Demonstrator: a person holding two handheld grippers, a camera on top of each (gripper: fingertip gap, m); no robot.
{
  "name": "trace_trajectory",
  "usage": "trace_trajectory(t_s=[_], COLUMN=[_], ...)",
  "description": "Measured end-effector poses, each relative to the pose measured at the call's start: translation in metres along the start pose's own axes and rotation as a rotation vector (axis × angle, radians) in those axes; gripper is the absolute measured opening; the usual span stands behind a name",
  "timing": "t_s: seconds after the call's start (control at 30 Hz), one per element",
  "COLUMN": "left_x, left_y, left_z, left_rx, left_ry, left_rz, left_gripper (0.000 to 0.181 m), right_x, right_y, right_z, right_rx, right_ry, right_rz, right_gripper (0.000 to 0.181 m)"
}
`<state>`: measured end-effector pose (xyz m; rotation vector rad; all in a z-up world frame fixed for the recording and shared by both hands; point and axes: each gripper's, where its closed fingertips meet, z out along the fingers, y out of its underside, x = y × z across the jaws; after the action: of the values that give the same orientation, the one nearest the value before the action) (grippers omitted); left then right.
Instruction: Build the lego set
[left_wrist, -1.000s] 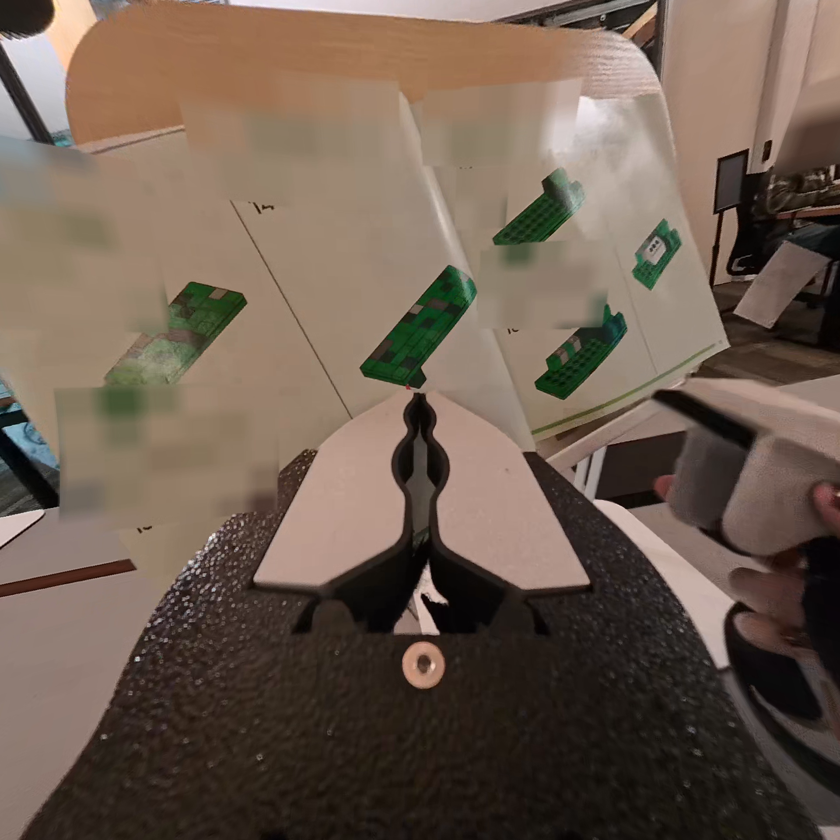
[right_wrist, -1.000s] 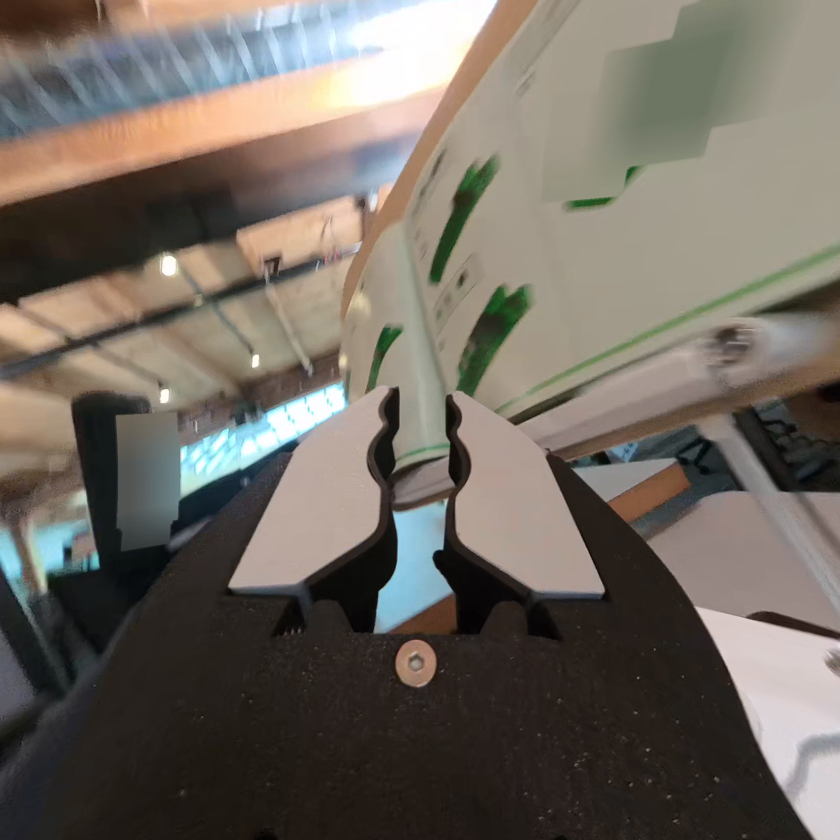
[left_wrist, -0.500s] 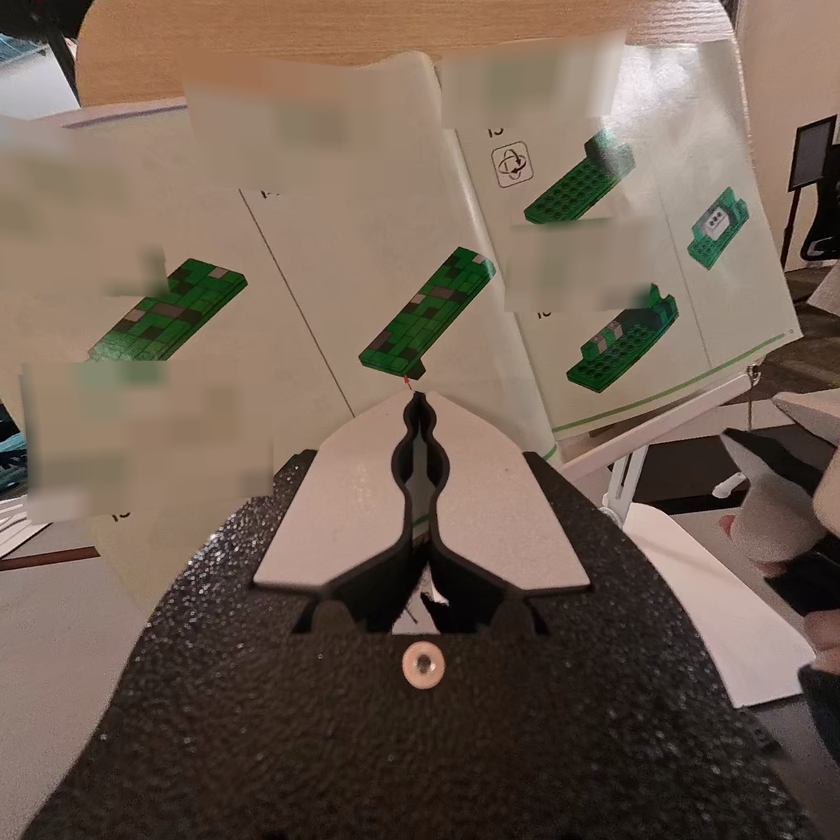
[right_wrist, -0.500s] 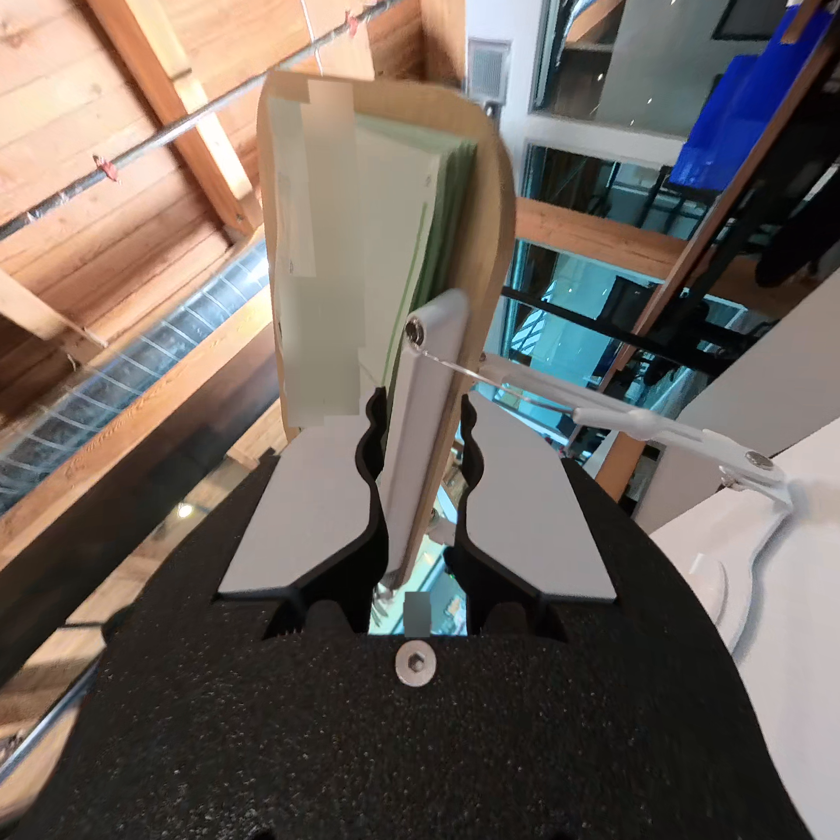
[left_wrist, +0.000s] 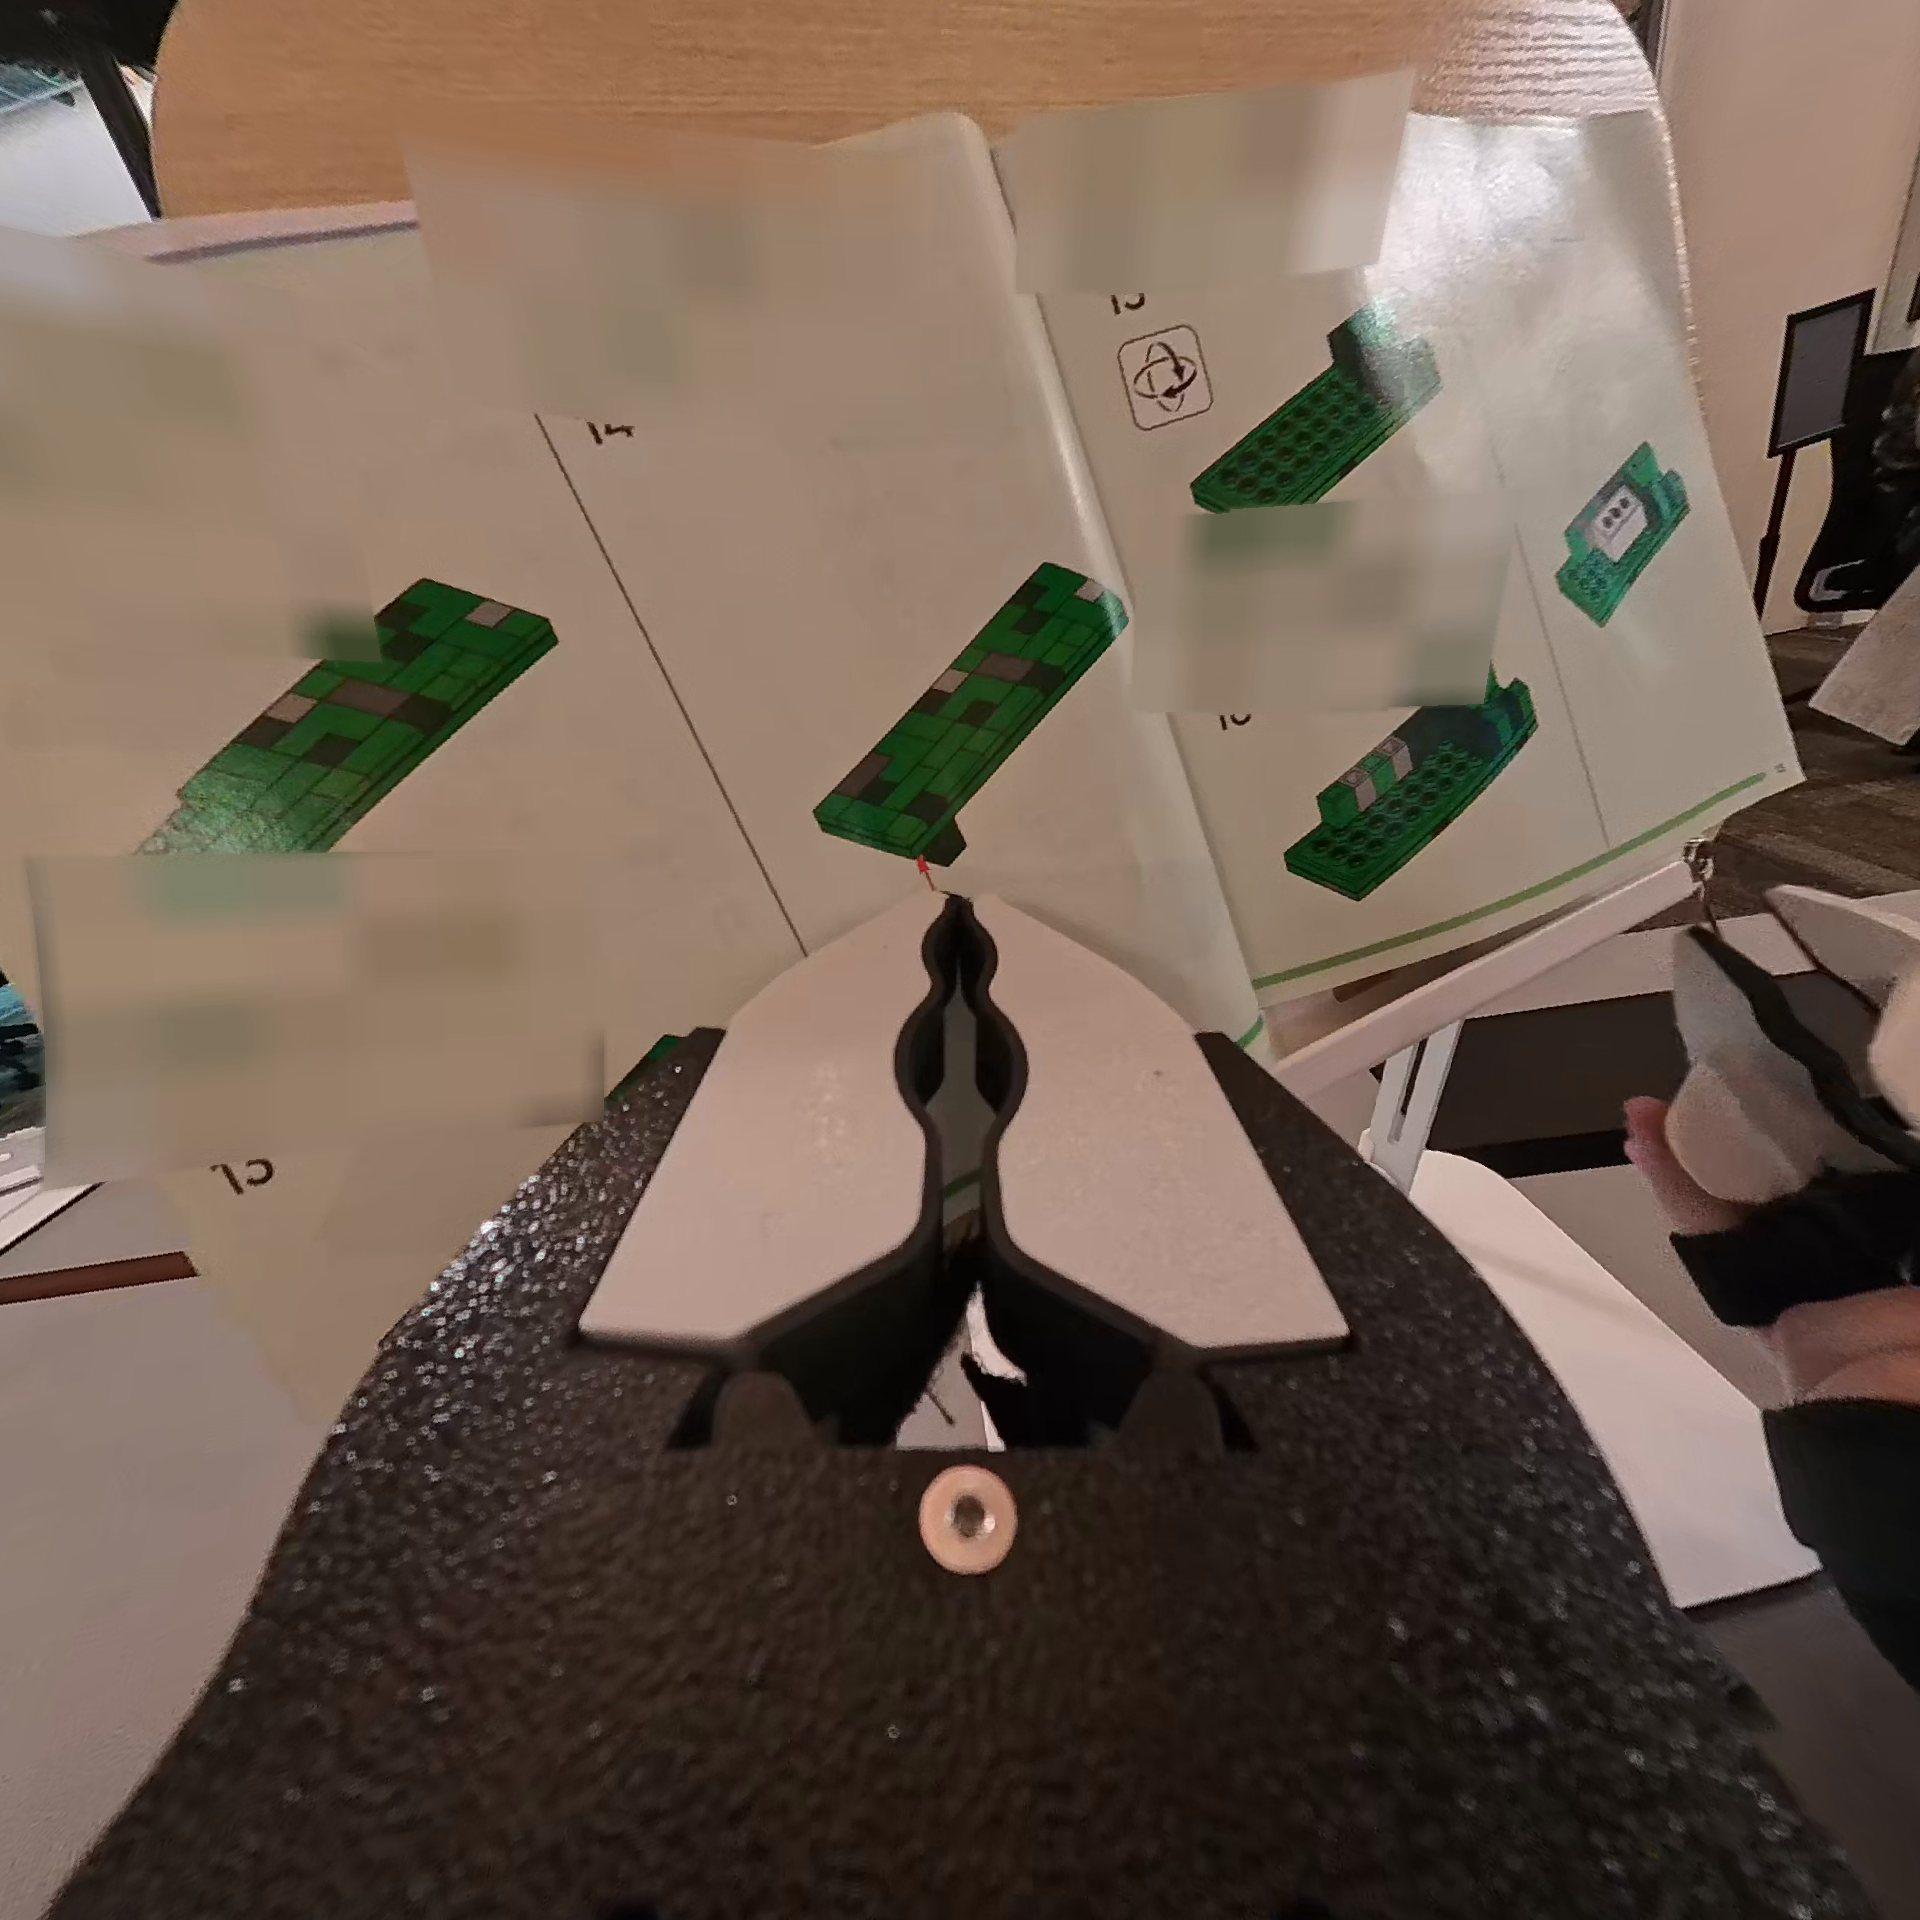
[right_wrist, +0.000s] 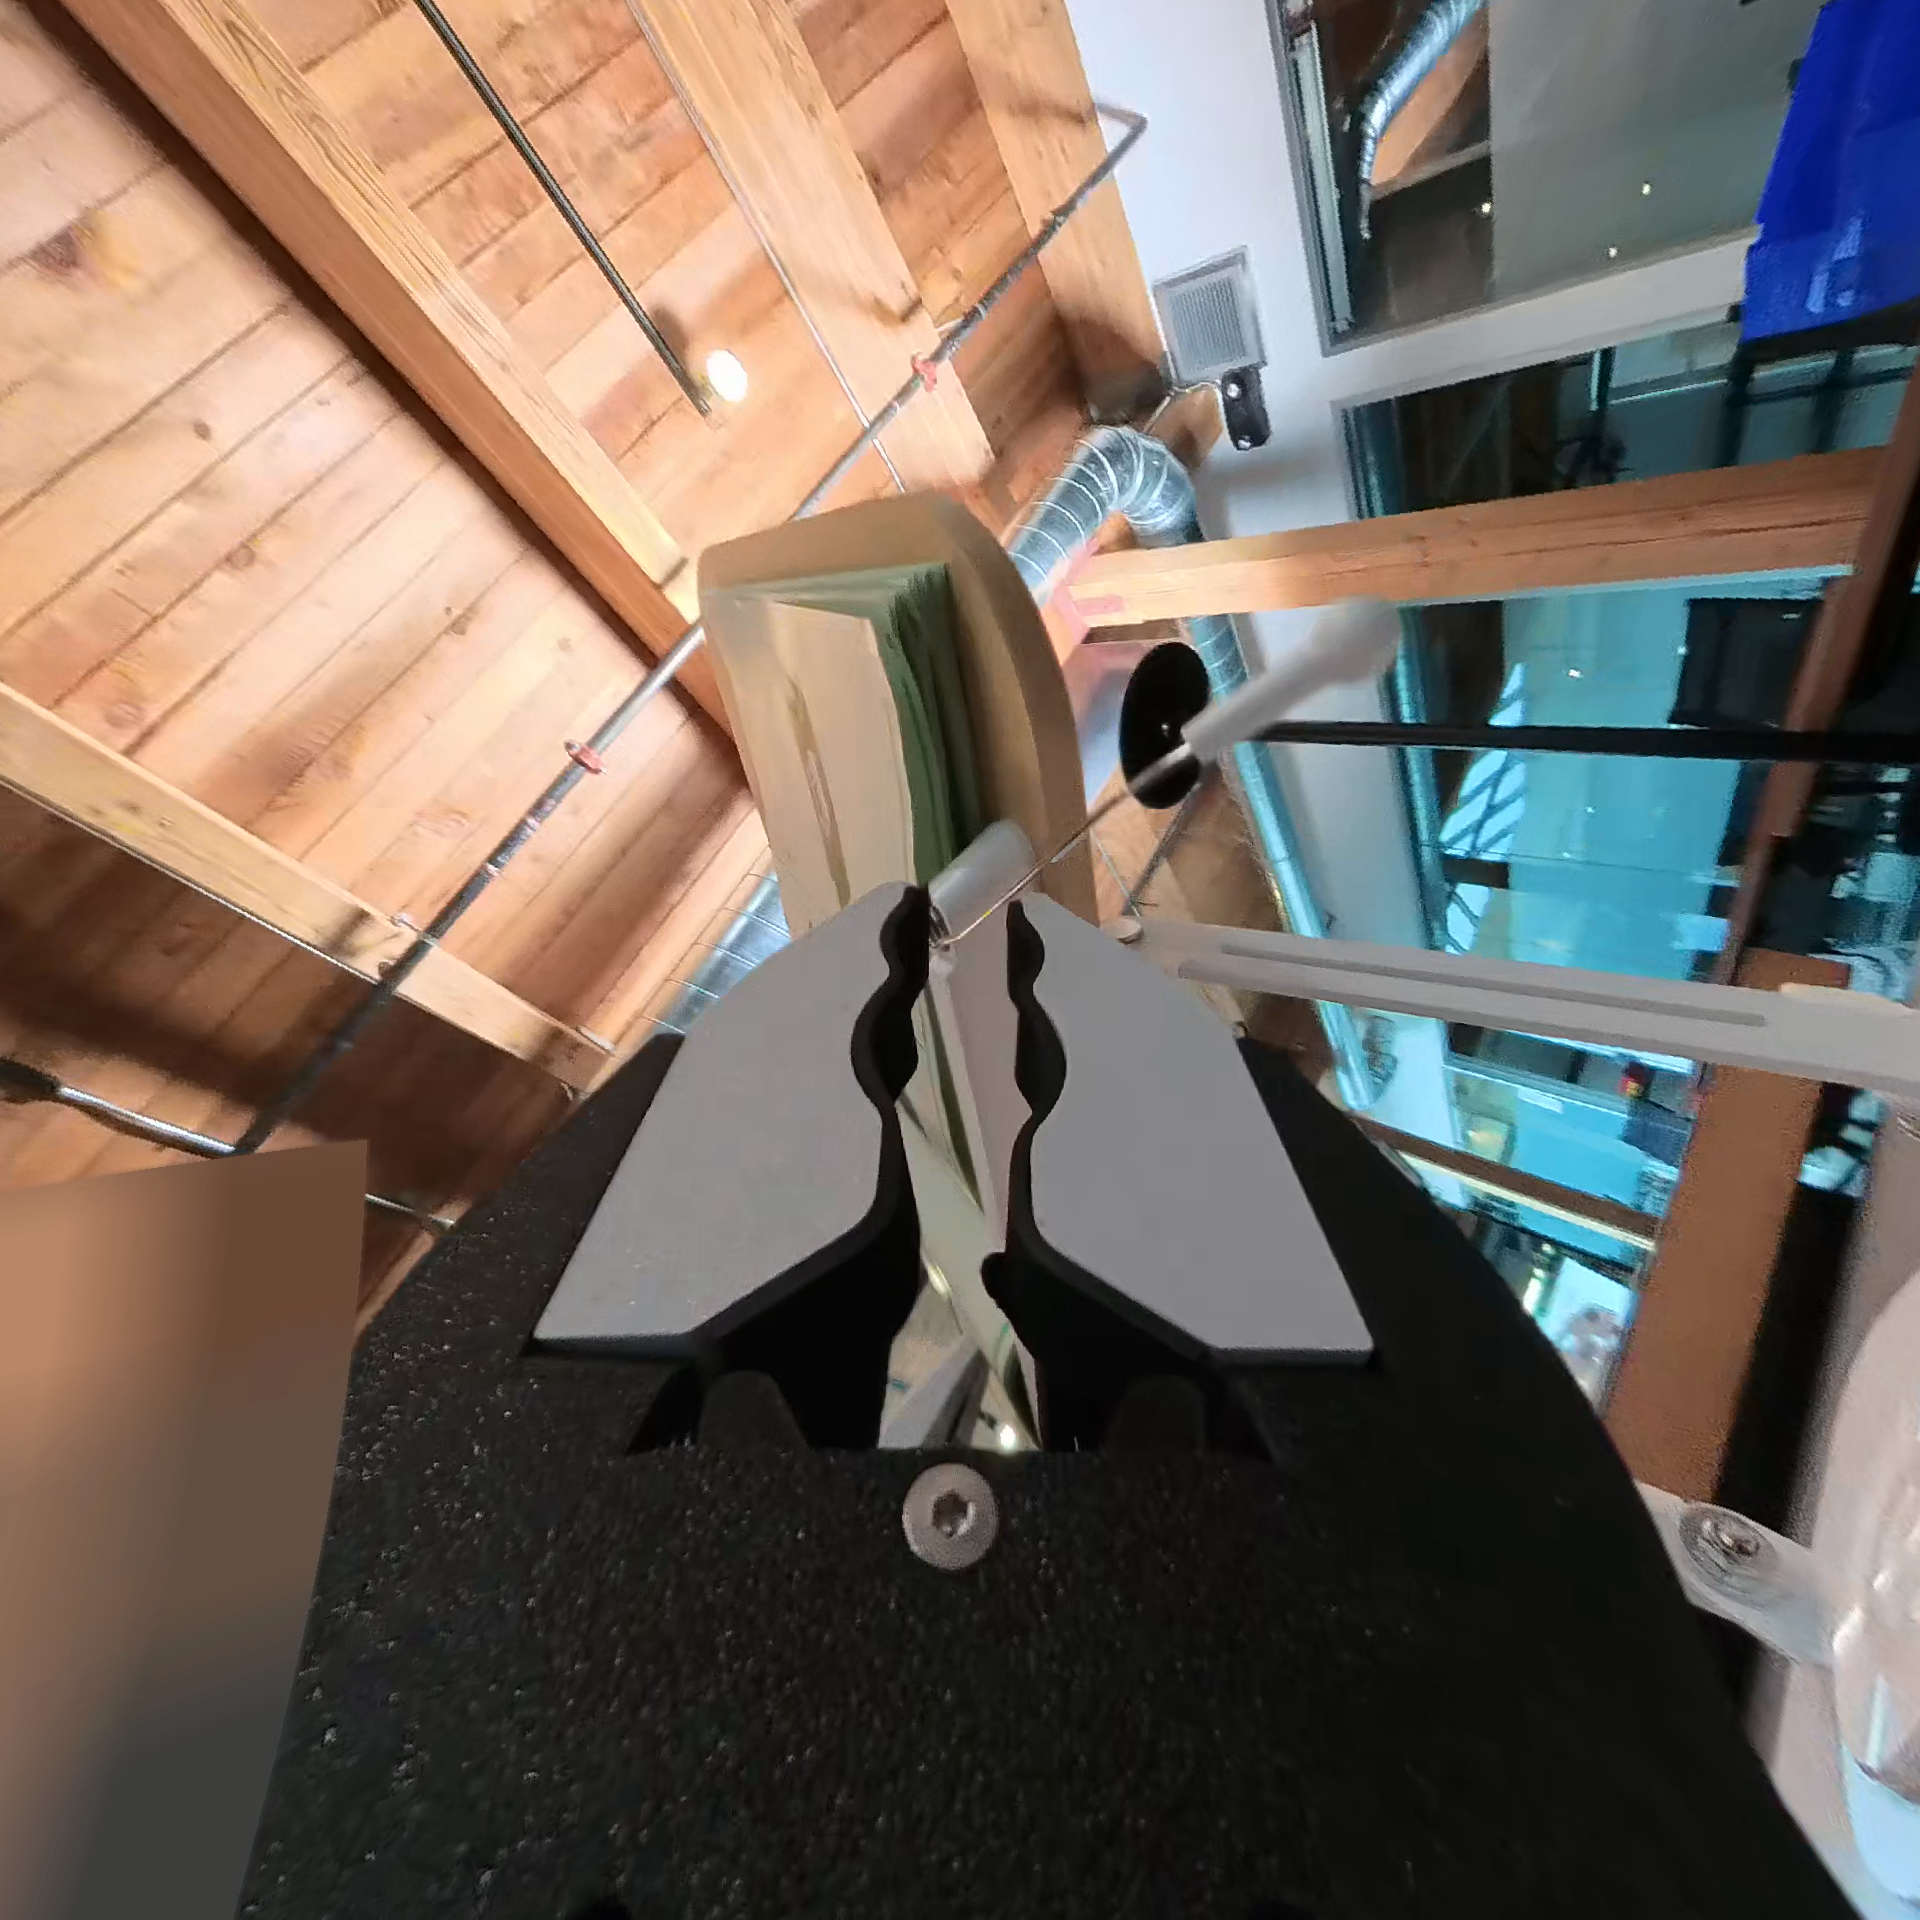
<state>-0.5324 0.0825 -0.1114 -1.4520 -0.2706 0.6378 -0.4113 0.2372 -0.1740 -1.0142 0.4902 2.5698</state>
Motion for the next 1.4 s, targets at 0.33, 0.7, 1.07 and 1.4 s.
trace_trajectory(t_s=[0.33, 0.7, 1.07, 1.4], left_x=[0.031, 0.112, 0.107, 0.113], left_y=[-0.015, 0.008, 0.007, 0.005], left_z=[-0.001, 0.043, 0.054, 0.056], left_rx=[0.006, -0.209, -0.223, -0.206], left_ry=[0.087, 0.135, 0.101, 0.157], left_rz=[0.099, 0.345, 0.278, 0.213], left_gripper=[0.000, 0.000, 0.000, 0.000], right_x=[-0.001, -0.007, -0.020, 0.006], right_y=[-0.009, -0.016, -0.012, 0.024], right_z=[0.001, 0.005, -0.006, -0.009], right_rx=[0.016, 0.021, 0.053, 0.024], right_ry=[-0.019, -0.077, -0.143, 0.090], right_rz=[-0.057, -0.118, -0.228, -0.186], right_gripper=[0.001, 0.000, 0.007, 0.043])
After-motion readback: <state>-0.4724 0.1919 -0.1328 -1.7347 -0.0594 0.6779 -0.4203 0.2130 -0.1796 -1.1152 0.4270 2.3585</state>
